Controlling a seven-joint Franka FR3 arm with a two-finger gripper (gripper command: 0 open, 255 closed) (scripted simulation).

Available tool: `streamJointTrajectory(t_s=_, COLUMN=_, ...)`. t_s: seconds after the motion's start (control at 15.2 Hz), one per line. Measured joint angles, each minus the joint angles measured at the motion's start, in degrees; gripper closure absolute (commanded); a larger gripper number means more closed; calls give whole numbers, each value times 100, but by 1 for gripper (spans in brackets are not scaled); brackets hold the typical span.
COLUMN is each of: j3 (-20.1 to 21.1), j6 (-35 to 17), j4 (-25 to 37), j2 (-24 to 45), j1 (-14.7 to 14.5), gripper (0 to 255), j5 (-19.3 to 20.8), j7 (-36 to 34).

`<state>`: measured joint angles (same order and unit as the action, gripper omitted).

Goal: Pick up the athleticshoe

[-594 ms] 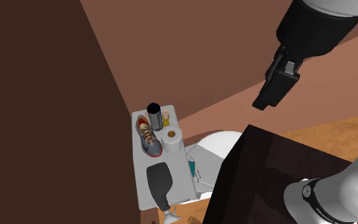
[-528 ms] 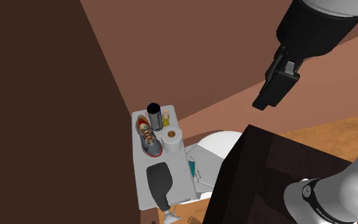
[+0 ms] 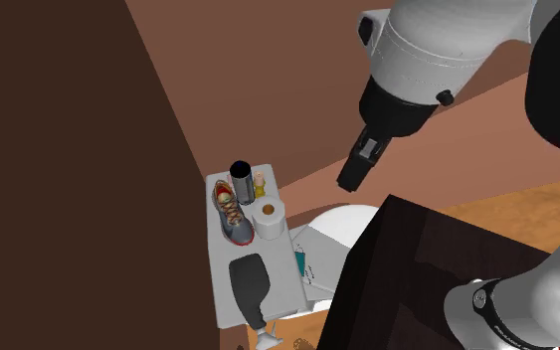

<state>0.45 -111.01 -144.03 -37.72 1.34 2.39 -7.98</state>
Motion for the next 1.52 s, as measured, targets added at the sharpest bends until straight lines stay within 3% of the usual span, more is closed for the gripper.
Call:
streamJointTrajectory(t_s=0.26, j3=92, j6=-1037, j4=-349, j2=576, j1=32, gripper=0, j5=-20, j7=-278)
streamJointTrajectory(t_s=0.73, j3=256, j6=-2656, j4=-297, j2=2041, j1=137, gripper=0, j5=56, j7=-797)
streamJointTrajectory(t_s=1.25, j3=369, j6=-4169, j4=339, j2=3975, j1=258, gripper=0, j5=502, j7=-1621)
streamJointTrajectory(t_s=1.52, j3=294, j6=-4634, j4=918, j2=4916, j1=176, gripper=0, j5=834, j7=-2137)
